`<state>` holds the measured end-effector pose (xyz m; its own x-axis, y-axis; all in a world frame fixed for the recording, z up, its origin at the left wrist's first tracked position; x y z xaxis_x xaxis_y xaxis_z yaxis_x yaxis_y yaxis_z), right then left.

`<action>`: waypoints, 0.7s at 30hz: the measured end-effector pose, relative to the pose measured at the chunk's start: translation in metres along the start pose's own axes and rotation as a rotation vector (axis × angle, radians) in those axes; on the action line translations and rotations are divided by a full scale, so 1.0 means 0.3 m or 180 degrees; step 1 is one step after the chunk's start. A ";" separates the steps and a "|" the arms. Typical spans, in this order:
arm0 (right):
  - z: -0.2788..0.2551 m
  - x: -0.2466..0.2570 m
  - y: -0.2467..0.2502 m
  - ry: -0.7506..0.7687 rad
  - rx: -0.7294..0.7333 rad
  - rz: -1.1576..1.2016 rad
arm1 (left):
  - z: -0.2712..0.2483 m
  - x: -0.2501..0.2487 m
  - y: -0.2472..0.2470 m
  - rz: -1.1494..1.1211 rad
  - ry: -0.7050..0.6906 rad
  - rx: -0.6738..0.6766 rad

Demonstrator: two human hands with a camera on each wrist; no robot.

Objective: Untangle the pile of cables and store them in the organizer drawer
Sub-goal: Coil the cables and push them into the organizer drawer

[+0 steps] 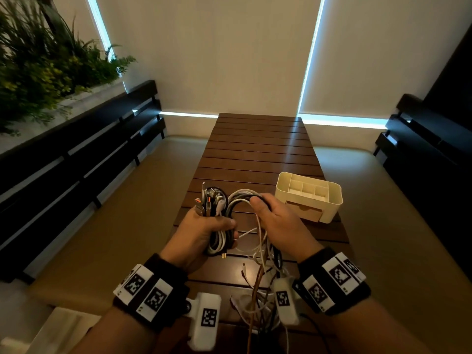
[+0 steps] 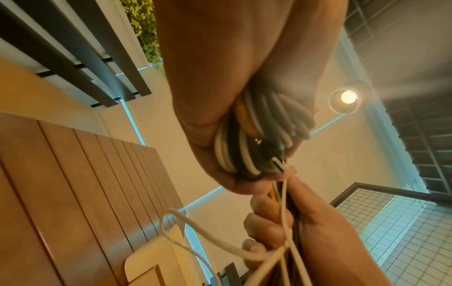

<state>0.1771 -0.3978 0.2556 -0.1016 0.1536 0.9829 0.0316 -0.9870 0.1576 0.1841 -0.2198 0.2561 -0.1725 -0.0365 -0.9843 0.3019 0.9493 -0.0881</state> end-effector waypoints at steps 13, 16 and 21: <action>0.021 0.040 -0.009 0.0378 0.0616 -0.0209 | -0.001 -0.019 -0.020 0.0104 -0.0156 0.0668; 0.018 0.018 -0.019 0.0148 0.0338 0.0508 | 0.004 -0.039 0.000 -0.0174 -0.0302 0.0626; 0.018 -0.007 -0.031 -0.0012 0.0152 0.1066 | 0.025 -0.035 0.029 -0.0588 -0.0344 0.0301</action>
<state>0.1823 -0.3888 0.2526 -0.0741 -0.1785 0.9812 0.1093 -0.9794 -0.1699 0.1956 -0.2134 0.2646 -0.1330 -0.2450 -0.9604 0.3619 0.8900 -0.2772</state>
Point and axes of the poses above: each hand's wrist, its own z-axis towards the middle knuckle, its own y-axis out of the back of the hand, x = y × z, the point moved 1 cm from there along z, towards the middle knuckle, and after that the axes turned 14 degrees about z, right-handed, at the moved point
